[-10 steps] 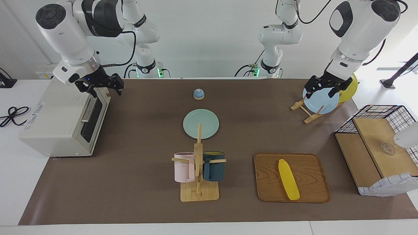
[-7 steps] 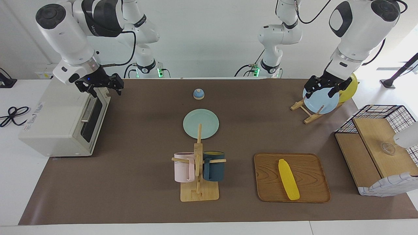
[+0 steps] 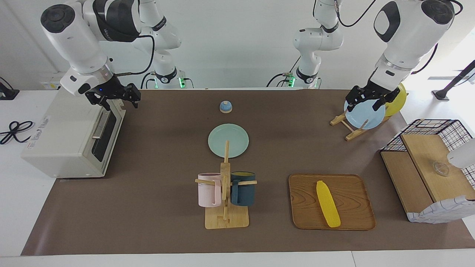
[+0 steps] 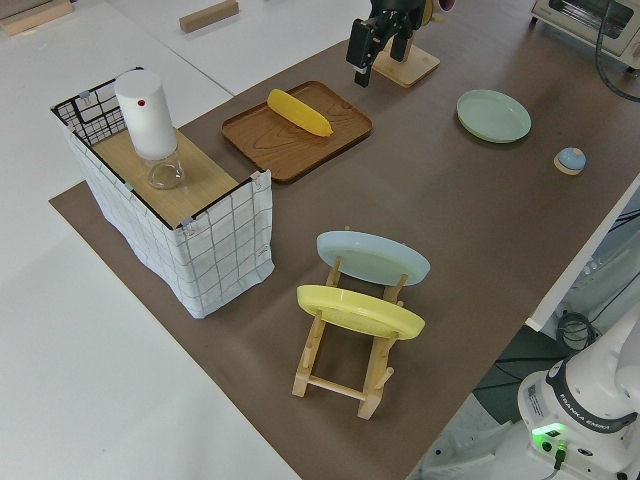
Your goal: Put corn in oven
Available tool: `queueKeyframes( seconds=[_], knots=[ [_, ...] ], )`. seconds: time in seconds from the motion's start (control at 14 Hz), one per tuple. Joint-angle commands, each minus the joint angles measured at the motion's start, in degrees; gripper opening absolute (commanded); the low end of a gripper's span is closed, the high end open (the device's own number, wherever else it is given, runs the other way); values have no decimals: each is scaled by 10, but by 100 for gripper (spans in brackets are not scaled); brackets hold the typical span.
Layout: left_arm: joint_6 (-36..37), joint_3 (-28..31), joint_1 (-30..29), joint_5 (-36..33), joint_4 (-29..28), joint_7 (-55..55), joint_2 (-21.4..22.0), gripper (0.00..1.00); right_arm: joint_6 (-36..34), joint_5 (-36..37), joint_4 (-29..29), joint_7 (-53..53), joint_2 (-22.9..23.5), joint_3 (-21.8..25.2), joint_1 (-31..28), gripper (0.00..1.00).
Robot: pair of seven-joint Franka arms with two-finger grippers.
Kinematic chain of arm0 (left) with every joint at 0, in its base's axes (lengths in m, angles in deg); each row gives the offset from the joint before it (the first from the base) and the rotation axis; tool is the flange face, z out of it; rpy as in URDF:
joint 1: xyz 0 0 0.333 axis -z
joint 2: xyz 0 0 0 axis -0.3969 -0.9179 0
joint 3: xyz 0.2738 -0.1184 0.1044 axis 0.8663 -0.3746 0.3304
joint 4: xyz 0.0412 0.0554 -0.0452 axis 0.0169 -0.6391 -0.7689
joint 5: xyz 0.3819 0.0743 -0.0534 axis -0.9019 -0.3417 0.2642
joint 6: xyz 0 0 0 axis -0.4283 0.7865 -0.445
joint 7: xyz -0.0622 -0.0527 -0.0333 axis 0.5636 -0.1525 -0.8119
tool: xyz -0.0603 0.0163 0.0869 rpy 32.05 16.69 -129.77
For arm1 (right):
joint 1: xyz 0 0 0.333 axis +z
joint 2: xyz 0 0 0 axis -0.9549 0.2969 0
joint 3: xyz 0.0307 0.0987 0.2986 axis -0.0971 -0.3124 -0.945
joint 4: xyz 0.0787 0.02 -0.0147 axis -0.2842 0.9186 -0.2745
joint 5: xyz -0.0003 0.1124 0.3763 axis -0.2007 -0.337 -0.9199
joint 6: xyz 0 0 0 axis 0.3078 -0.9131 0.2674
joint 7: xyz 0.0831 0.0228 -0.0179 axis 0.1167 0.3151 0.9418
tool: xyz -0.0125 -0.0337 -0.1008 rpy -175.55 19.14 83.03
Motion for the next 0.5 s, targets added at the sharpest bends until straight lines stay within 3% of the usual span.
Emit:
queueKeyframes(
  seconds=[0.0, 0.14, 0.43],
  knots=[
    [-37, -1, 2, -11, -13, -3, 4, 100, -3, -5, -2, -1, -1, -2, -6, 100],
    [-44, -1, 5, -10, -12, -3, -11, 100, -3, -5, -2, -1, -1, -2, -6, 100],
    [-58, -1, 33, -8, 32, -3, -89, 100, -3, -5, -2, -1, -1, -2, -6, 100]
  ],
)
